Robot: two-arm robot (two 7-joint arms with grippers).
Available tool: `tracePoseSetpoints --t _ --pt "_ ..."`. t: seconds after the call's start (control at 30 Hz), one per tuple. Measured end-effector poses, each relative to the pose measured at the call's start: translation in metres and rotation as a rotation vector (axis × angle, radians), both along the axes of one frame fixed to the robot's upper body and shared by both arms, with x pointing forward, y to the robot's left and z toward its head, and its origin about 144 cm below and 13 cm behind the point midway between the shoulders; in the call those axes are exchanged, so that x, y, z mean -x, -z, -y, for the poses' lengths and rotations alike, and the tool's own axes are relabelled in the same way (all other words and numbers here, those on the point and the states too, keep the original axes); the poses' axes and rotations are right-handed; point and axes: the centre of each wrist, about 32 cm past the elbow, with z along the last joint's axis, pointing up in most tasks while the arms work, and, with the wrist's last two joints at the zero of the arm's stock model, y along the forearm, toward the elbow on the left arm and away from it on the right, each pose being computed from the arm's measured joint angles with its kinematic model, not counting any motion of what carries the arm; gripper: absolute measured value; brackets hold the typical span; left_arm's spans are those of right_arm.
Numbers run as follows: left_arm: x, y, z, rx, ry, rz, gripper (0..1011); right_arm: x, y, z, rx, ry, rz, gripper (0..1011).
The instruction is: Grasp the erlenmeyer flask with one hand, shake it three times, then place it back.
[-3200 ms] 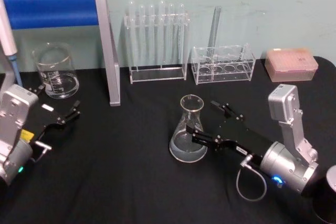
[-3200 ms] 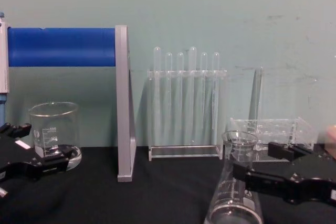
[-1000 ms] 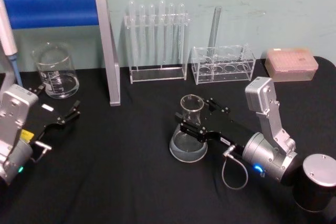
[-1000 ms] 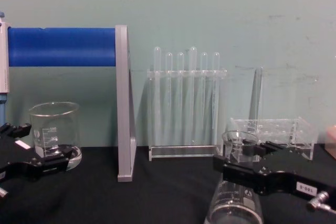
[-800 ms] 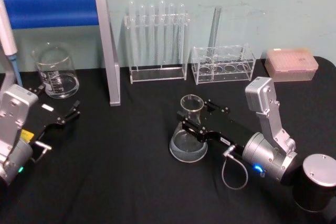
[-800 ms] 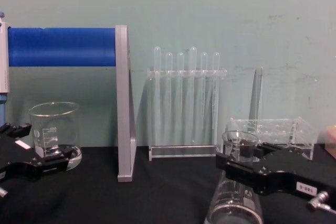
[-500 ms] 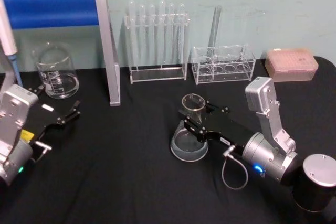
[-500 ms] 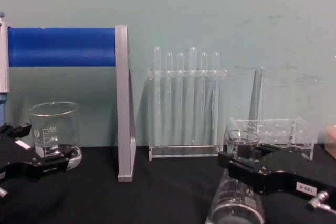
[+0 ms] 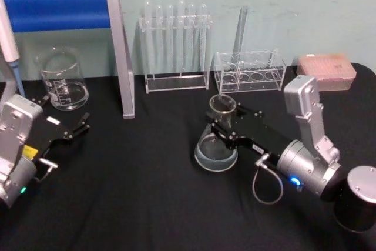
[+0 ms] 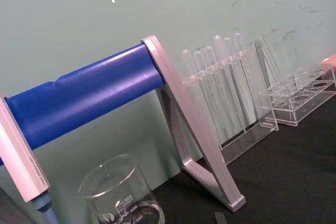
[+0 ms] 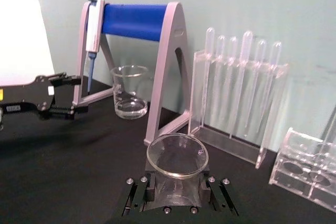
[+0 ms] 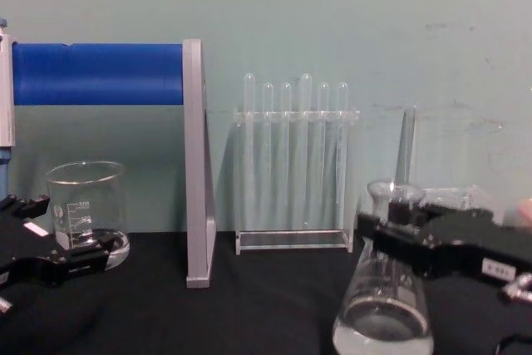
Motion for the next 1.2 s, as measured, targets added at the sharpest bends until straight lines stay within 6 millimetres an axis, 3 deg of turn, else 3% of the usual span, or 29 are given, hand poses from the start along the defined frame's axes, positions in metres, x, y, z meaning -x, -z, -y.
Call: tracePoseSetpoints --t 0.53,1.2 --pt "0.0 0.0 0.0 0.0 0.0 0.0 1001 0.01 -0.032 0.004 -0.023 0.014 0.029 456" --pt "0.0 0.0 0.0 0.0 0.0 0.0 1001 0.011 -0.031 -0.001 -0.017 0.02 0.02 456"
